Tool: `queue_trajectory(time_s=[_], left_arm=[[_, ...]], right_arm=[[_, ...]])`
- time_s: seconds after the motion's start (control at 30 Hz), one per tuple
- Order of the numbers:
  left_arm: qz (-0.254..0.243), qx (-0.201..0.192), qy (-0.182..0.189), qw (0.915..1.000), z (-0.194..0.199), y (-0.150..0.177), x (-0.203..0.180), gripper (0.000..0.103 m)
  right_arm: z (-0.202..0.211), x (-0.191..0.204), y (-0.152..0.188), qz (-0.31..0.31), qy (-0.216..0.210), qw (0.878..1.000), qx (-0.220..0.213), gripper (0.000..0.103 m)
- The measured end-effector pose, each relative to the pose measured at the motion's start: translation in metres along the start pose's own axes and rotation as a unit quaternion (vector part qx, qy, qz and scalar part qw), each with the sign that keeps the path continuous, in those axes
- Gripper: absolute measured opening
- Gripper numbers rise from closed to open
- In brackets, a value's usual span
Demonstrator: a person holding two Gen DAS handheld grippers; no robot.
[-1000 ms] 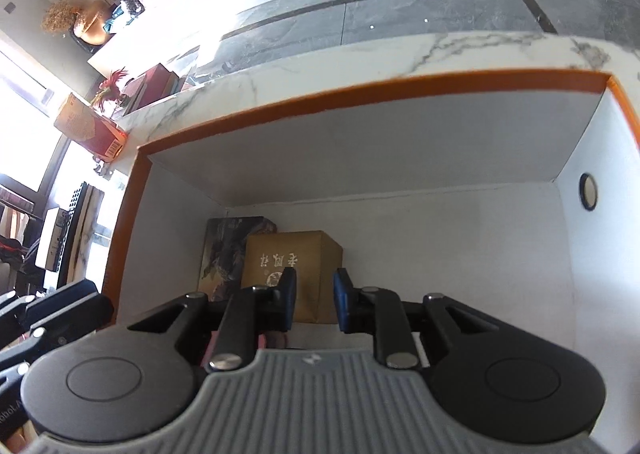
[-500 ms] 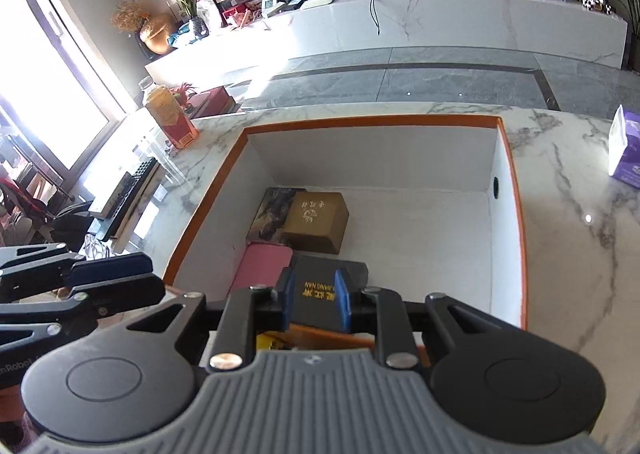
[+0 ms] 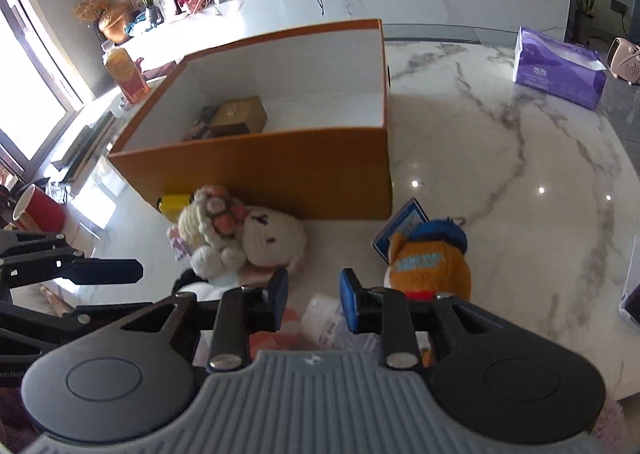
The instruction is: Organize objects
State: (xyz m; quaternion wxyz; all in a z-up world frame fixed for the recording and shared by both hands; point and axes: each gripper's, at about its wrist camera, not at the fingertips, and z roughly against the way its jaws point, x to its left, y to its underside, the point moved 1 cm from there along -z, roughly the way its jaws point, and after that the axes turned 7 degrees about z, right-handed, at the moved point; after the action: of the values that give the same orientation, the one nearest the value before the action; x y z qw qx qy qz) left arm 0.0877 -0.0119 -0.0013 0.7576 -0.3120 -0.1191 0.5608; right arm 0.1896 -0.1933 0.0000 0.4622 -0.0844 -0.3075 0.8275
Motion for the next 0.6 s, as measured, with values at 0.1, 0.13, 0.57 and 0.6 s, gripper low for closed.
queue_trajectory(time_s=[0.1, 0.13, 0.57, 0.6], left_arm=[[-0.047, 0.011, -0.025, 0.9985, -0.009, 0.011, -0.017, 0.055], [-0.058, 0.016, -0.035, 0.9976, -0.011, 0.014, -0.021, 0.056], [-0.155, 0.043, -0.113, 0.9805, -0.044, 0.034, -0.048, 0.067], [-0.161, 0.044, -0.121, 0.9785, -0.047, 0.035, -0.048, 0.069]], right_arm=[[-0.005, -0.002, 0.015, 0.010, 0.000, 1.000, 0.019, 0.032], [-0.008, -0.002, 0.018, 0.012, -0.001, 1.000, 0.025, 0.032], [-0.035, 0.008, 0.038, 0.078, 0.007, 0.995, 0.065, 0.037], [-0.036, 0.009, 0.038, 0.085, 0.012, 0.994, 0.068, 0.038]])
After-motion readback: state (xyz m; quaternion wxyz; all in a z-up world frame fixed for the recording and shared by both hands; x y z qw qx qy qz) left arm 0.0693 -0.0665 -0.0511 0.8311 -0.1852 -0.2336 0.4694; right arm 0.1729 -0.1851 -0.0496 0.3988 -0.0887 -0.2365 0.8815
